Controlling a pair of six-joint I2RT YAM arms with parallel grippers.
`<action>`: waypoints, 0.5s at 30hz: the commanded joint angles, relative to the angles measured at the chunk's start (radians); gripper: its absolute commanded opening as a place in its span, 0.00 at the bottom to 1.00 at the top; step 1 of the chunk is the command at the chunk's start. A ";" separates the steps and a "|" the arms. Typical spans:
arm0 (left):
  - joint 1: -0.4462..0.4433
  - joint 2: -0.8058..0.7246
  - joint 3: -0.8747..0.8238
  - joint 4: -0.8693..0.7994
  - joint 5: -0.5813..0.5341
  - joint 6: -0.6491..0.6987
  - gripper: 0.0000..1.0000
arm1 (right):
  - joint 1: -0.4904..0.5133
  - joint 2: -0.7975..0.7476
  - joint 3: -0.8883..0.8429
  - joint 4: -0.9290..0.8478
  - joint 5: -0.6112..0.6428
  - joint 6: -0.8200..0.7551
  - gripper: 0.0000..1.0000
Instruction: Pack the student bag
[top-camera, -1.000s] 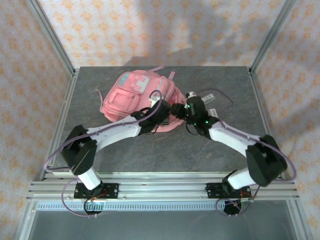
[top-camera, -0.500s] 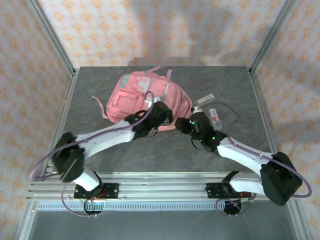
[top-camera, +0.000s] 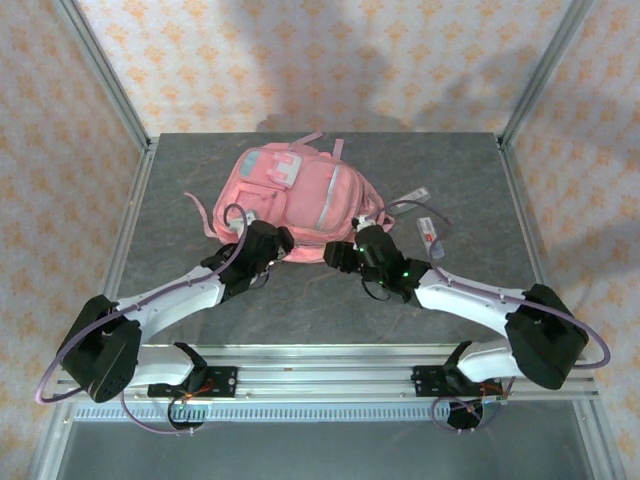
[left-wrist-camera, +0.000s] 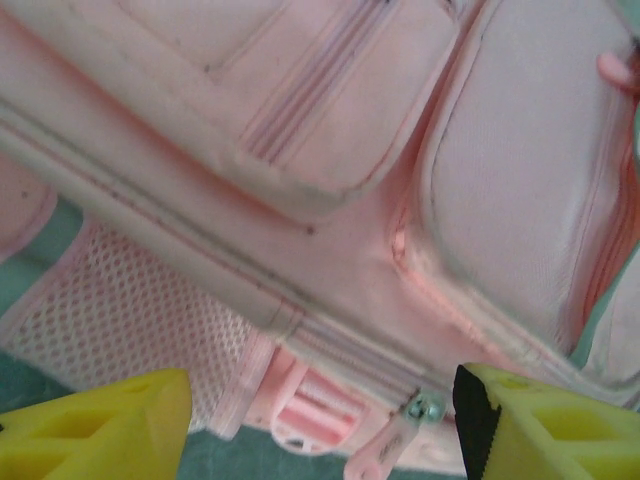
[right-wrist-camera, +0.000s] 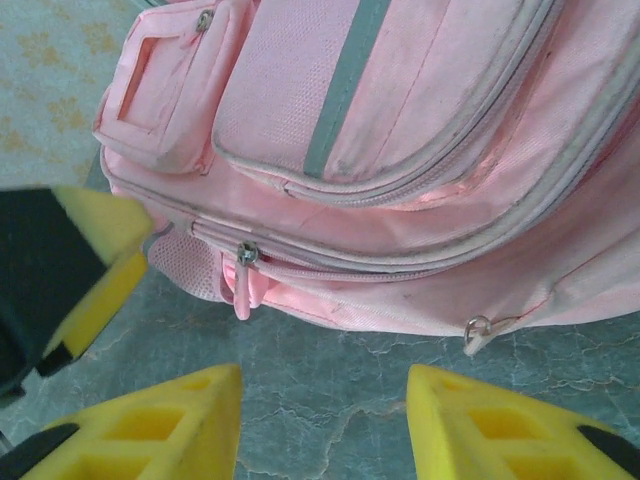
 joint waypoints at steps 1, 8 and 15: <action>0.031 0.040 0.016 0.090 0.015 0.003 0.70 | 0.006 0.010 0.018 0.017 0.010 -0.011 0.46; 0.104 0.134 0.039 0.133 0.060 0.024 0.60 | 0.020 0.062 0.058 -0.007 -0.011 -0.020 0.46; 0.137 0.148 0.079 0.095 0.105 0.057 0.01 | 0.066 0.186 0.174 -0.091 0.001 -0.022 0.43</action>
